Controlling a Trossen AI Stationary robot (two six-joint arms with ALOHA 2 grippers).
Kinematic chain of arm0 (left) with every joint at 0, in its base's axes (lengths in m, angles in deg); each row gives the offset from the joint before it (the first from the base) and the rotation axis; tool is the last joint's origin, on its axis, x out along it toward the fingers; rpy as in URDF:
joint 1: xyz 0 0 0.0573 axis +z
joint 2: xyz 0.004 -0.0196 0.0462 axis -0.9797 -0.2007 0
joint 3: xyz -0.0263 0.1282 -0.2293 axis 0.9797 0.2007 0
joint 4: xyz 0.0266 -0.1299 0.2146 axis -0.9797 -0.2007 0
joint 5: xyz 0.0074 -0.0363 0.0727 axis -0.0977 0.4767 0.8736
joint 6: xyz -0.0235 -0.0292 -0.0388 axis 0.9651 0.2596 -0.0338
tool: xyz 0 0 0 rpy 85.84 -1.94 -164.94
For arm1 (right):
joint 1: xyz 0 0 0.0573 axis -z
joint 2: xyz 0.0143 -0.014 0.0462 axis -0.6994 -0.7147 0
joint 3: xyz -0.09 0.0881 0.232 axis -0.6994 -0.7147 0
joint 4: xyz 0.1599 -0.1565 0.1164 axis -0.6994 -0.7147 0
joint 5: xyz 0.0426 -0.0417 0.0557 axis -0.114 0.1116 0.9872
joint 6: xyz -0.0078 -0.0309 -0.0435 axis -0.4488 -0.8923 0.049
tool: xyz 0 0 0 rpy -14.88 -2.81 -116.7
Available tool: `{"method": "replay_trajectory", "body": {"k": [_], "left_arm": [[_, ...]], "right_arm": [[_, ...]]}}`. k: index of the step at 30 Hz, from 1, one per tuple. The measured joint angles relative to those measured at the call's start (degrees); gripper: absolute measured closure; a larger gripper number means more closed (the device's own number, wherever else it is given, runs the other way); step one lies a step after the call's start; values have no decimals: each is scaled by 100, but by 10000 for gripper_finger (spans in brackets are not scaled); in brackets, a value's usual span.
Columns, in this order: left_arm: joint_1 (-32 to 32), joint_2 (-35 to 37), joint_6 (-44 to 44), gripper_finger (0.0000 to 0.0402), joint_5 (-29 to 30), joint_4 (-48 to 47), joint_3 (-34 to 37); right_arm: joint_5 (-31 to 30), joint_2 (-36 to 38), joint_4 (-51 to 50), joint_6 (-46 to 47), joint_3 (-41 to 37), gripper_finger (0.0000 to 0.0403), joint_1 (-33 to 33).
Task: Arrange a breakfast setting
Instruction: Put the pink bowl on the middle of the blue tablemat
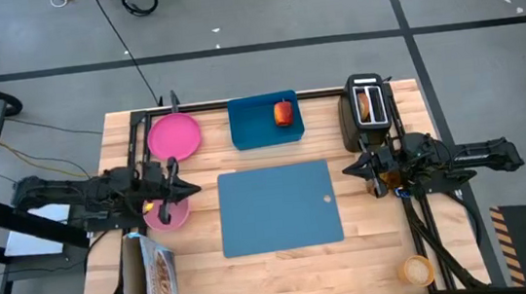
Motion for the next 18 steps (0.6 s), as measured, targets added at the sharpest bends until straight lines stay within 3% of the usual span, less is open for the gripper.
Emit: {"method": "replay_trajectory", "body": {"k": [6,13,18], "left_arm": [[-511,-1613,922,398,709,-1975,-1554],[-1232,-3293,2850,399,737,-5277,-3482],[-1654,-4115,3978,388,631,-6379,-4088]], "right_arm": [[0,-2,2,0,1,382,-1],[0,0,4,0,0,382,0],[0,-1,38,0,0,382,0]]}}
